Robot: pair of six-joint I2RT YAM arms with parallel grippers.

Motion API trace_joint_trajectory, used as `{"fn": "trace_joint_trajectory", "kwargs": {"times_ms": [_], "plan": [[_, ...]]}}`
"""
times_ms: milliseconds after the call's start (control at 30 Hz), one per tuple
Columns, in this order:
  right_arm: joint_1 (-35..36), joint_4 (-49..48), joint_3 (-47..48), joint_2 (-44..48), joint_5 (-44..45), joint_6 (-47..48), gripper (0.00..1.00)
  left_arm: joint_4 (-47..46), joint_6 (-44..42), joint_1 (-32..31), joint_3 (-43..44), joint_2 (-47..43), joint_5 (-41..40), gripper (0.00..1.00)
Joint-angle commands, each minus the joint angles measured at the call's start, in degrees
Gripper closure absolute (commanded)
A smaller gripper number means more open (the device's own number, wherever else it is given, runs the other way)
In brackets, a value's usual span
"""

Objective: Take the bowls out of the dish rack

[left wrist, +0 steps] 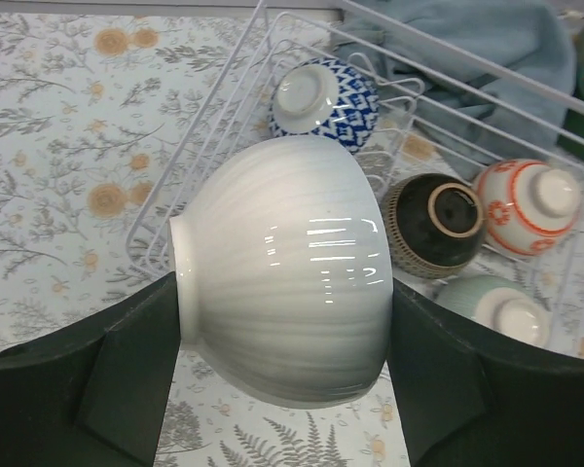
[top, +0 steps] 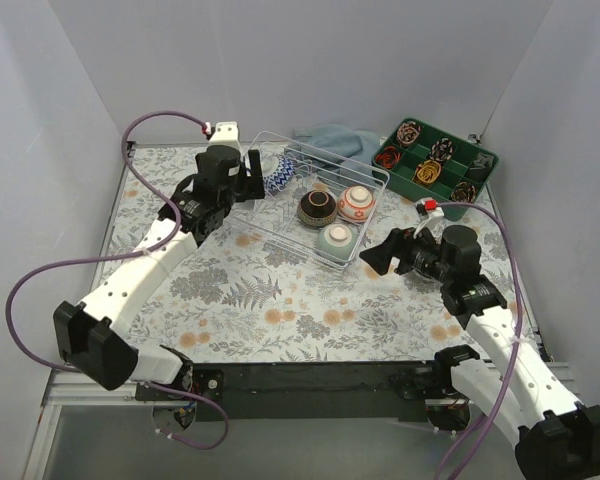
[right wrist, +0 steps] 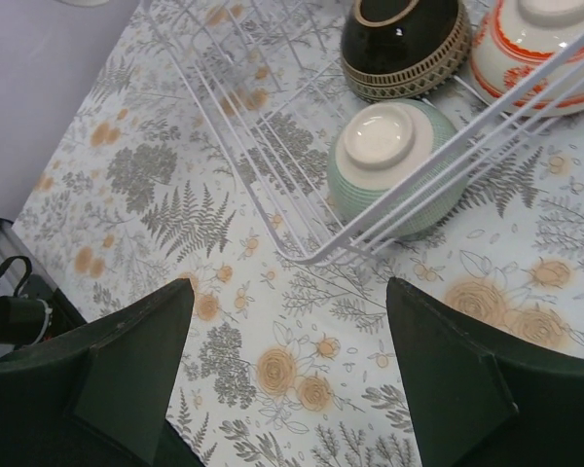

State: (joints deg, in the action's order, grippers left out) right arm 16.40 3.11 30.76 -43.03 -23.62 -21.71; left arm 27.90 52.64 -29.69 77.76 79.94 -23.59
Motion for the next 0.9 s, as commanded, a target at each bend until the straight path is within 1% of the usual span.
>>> {"fn": "trace_joint_trajectory", "kwargs": {"times_ms": [0,167,200,233,333,433,667,867], "plan": [[3.5,-10.4,3.9,-2.9,-3.1,-4.2,0.12,-6.5,7.6,0.3,-3.6,-7.5,8.4,0.92],[8.6,-14.4,5.2,-8.2,-1.8,-6.8,0.12,-11.1,13.3,0.2,-10.0,-12.8,18.1,0.92],[9.2,-15.8,5.4,-9.0,-1.3,-7.4,0.12,-12.0,14.0,0.2,-10.9,-13.5,22.2,0.92],[9.6,-16.6,5.6,-10.4,-1.2,-8.3,0.12,-13.6,15.5,0.3,-11.9,-14.0,23.6,0.92],[11.2,-19.2,6.7,-13.1,-1.3,-10.1,0.12,-16.2,18.5,0.2,-15.1,-16.0,31.0,0.92],[11.9,-21.4,7.4,-15.7,-1.3,-11.0,0.13,-19.0,20.7,0.2,-18.3,-17.5,36.1,0.92],[14.0,-26.4,10.1,-22.0,-3.3,-14.3,0.13,-25.9,26.2,0.2,-24.9,-19.7,44.4,0.92],[15.4,-30.4,11.2,-27.7,-3.5,-16.1,0.15,-32.2,29.6,0.2,-29.5,-21.4,48.8,0.92]]}}
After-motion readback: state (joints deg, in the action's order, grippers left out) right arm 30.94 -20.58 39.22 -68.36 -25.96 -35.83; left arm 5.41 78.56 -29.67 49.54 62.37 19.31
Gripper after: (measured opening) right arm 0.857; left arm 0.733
